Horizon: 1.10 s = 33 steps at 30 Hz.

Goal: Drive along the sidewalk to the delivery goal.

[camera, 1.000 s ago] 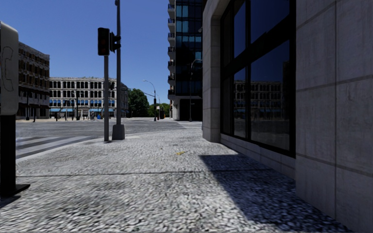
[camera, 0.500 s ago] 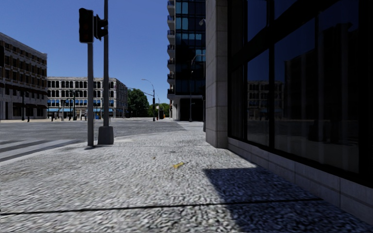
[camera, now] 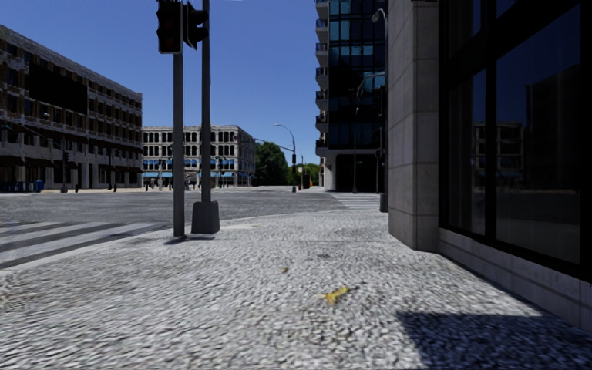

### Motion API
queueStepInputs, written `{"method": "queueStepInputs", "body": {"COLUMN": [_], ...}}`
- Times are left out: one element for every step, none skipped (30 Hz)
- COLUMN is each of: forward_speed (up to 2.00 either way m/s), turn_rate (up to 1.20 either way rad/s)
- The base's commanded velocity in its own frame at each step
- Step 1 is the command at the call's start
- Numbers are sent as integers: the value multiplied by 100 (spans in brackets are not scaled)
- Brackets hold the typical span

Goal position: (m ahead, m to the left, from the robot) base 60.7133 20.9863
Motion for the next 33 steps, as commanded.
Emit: {"method": "queueStepInputs", "body": {"forward_speed": [174, 174, 174, 174, 174, 174, 174, 174, 174, 174, 174, 174, 174, 174, 174, 174, 174, 174, 174, 174, 183, 183, 191, 200, 200, 200, 200, 200, 200, 200, 200, 200, 200], "turn_rate": [103, 103, 103, 103, 103, 103, 103, 104, 104, 104, 104, 104, 104, 104, 104, 104, 104, 104, 104, 104, 103, 103, 103, 103, 103, 103, 103, 103, 103, 101, 100, 97, 90]}}
